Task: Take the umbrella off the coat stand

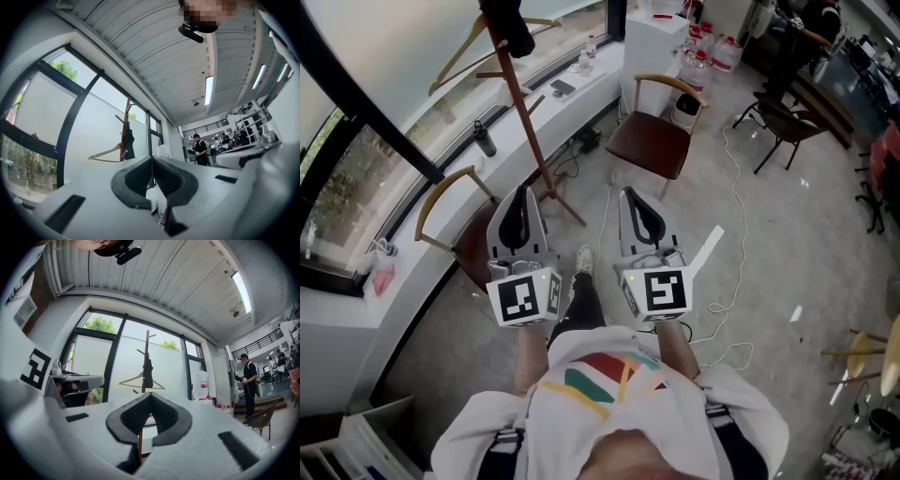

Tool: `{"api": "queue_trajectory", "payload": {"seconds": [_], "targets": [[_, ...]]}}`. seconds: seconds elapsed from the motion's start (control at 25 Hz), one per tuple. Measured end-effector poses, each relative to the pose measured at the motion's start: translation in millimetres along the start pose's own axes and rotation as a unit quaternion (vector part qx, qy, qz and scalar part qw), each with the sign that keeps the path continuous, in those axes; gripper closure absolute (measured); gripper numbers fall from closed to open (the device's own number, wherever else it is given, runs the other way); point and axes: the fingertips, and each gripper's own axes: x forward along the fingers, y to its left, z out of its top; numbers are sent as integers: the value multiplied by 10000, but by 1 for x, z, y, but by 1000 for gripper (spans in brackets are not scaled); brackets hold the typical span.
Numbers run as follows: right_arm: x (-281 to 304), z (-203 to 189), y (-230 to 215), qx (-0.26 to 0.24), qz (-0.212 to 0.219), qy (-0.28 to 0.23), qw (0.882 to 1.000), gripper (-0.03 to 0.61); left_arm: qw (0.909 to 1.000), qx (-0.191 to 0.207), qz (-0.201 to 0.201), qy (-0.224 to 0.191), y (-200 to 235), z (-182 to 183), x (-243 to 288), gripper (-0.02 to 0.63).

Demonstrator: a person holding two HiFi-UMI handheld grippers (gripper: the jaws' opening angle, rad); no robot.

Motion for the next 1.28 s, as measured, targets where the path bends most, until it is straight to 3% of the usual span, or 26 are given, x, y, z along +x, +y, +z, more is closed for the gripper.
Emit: {"api": "queue_trajectory", "payload": {"seconds": [0.32,0.56,0.76,1.0,1.28], "targets": [[43,2,-14,-232,-86,-93,9997,578,9998,-168,-97,-99,13,-11,58,603],[84,-11,-35,-126,-192,-196,9995,578,9990,-210,-346,-166,12,-31,106,603],[146,-19,-48,120,-152,-194,9996,578,9988,-299,-224,-329,26,-35,154,603],[231,-17,-49,32,59,-203,9998,578,9978,-267,-190,-583,57,-30,217,603],[319,-20,-46,153,202,-212,9995,578,9974,-299,-260,-598,90,-43,284,603]]}}
